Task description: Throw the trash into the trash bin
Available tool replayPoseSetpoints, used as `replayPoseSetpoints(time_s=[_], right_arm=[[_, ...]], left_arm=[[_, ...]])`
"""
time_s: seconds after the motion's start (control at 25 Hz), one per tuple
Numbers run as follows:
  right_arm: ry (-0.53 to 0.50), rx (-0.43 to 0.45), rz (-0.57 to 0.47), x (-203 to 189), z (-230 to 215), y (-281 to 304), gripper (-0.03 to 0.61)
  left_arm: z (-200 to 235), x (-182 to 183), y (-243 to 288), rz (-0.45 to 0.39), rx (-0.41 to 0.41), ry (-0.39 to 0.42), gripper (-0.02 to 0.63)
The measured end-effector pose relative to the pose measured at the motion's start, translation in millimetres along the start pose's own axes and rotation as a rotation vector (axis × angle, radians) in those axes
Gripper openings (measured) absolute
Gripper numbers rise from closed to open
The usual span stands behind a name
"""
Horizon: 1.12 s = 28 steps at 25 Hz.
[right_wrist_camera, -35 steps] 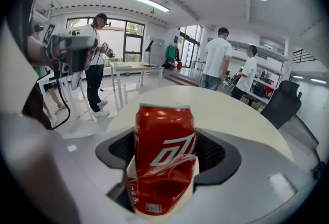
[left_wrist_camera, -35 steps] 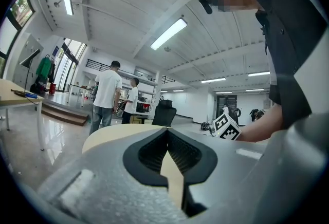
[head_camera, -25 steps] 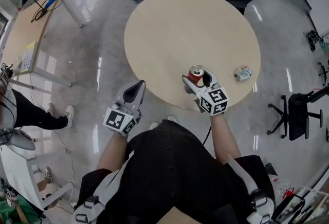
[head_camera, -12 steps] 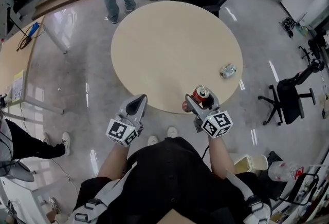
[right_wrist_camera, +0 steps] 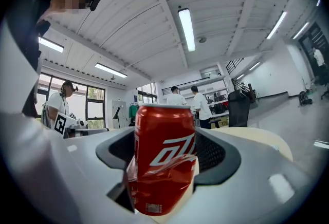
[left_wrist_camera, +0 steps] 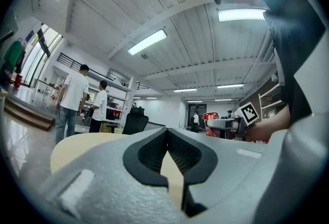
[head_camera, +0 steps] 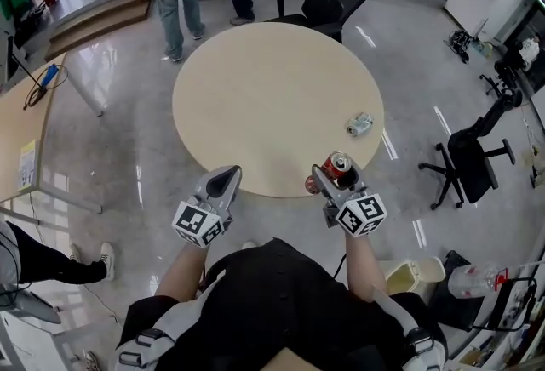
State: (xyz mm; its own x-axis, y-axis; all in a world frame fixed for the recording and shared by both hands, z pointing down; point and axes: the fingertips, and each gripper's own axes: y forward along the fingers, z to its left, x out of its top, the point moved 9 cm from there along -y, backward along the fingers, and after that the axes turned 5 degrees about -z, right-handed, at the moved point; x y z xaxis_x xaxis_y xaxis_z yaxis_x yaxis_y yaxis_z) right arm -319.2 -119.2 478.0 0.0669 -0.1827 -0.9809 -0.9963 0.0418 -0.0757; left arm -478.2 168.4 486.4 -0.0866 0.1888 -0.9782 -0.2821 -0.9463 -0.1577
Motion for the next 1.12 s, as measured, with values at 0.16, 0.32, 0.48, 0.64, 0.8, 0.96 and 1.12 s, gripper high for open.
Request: replayPoseSetpoints(time_s=[0.16,0.32,0.48,0.64,0.8,0.96,1.12], right_arm=[[-0.054,-0.013,-0.028,13.8,0.9,-30.6,0.342],[-0.091,-0.07,-0.019,15.6,-13.5,-88.4,0.341],[-0.08,-0.175,-0.015,13.1,-39.9,-154.4,0.341],[-0.067,-0.252,-0.037,15.0,-53.4,-202.8,0.341],[-0.057,-0.31,-0.082,19.6,-62.8,-247.3,0.341],[-0.053,-0.358,-0.122,19.8,-57.4,-282.6,0.341],[-0.07,-0.408,-0.138,22.1,-48.3,-311.7,0.341]], left_arm=[[-11.6,-3.9,12.5,0.016,-0.014,-0.022,0.0],[-56.8,-13.6,42.5,0.009,-0.102,-0.034,0.0],[-112.0,-25.0,67.0,0.009,-0.218,-0.065,0.0],[-147.3,-29.7,80.3,0.026,-0.261,-0.088,0.0],[-186.8,-33.0,89.4,0.034,-0.312,-0.08,0.0],[-220.6,-35.5,92.0,0.05,-0.372,-0.066,0.0],[-241.2,-39.2,97.2,0.051,-0.417,-0.084,0.0]])
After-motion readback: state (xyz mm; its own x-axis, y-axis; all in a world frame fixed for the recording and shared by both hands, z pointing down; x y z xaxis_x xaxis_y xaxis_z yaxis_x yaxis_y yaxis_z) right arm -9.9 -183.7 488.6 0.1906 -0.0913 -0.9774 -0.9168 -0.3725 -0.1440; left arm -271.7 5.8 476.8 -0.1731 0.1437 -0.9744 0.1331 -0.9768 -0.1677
